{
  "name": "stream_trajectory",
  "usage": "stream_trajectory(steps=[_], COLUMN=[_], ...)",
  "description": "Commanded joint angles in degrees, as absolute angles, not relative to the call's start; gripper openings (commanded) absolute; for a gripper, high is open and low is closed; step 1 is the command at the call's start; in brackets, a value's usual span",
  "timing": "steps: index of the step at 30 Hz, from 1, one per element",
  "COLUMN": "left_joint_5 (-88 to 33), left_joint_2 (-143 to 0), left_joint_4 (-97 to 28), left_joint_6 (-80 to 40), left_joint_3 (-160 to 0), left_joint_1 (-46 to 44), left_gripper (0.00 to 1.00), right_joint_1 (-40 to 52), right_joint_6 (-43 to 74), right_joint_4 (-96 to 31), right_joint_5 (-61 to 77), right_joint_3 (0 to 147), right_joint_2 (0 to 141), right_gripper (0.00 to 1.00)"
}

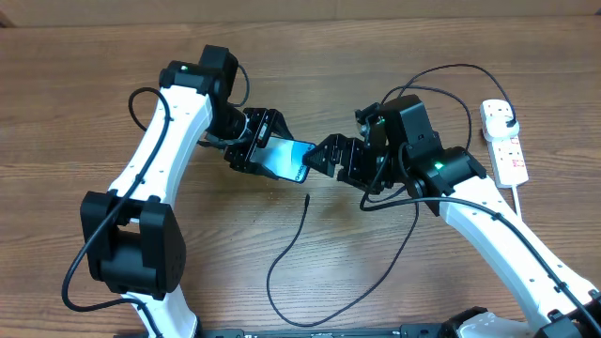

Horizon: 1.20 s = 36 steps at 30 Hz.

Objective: Plug charger to phone and switch on socket
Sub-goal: 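Close the right gripper on the phone's free end beside the left gripper, then open the left gripper and withdraw it, leaving the phone in the right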

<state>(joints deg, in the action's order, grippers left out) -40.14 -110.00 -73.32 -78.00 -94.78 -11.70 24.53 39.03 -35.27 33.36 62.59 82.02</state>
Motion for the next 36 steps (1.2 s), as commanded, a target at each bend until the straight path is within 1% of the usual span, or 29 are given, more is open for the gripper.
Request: stream_trajectory(steps=[1, 11, 17, 21, 24, 28, 30, 31, 33, 36], left_joint_5=[-43.81, -45.06, -45.32, -46.15, -46.54, -47.55, -47.64, -47.66, -47.62, -47.64], left_joint_2=[-107.98, -107.98, -107.98, -107.98, -107.98, -107.98, -107.98, -107.98, -107.98, -107.98], left_joint_4=[-71.85, -66.57, -64.18, -64.18, -64.20, -64.14, -63.70, -63.64, -63.22, -62.24], left_joint_6=[-79.77, -84.77, -86.11, -86.39, -86.37, -86.37, -86.37, -86.37, -86.37, -86.43], left_joint_3=[-95.04, -95.04, -95.04, -95.02, -95.02, -95.04, -95.02, -95.02, -95.04, -95.04], left_joint_1=[-12.93, -17.43, -18.94, -19.27, -19.29, -19.46, -19.88, -20.03, -20.40, -20.95], left_gripper=[0.04, 0.04, 0.04, 0.04, 0.04, 0.04, 0.04, 0.04, 0.04, 0.04], right_joint_1=[24.82, 24.82, 24.80, 24.80, 24.80, 24.82, 24.82, 24.82, 24.80, 24.82], right_joint_6=[39.46, 39.46, 39.46, 39.42, 39.40, 38.98, 38.98, 38.98, 38.98, 38.98], right_joint_4=[-35.29, -35.31, -35.48, -35.48, -35.48, -35.53, -35.51, -35.51, -35.51, -35.53], right_joint_5=[31.18, 28.75, 25.52, 23.90, 23.55, 23.53, 23.53, 23.55, 23.53, 23.53], right_joint_3=[64.03, 64.03, 64.03, 64.03, 64.03, 63.99, 63.96, 63.96, 63.96, 63.96], right_joint_2=[82.11, 82.11, 82.11, 82.11, 82.11, 82.11, 82.11, 82.11, 82.11, 82.11], right_gripper=[0.97, 0.96, 0.90, 0.83, 0.73, 0.57, 0.45, 0.42, 0.40, 0.39])
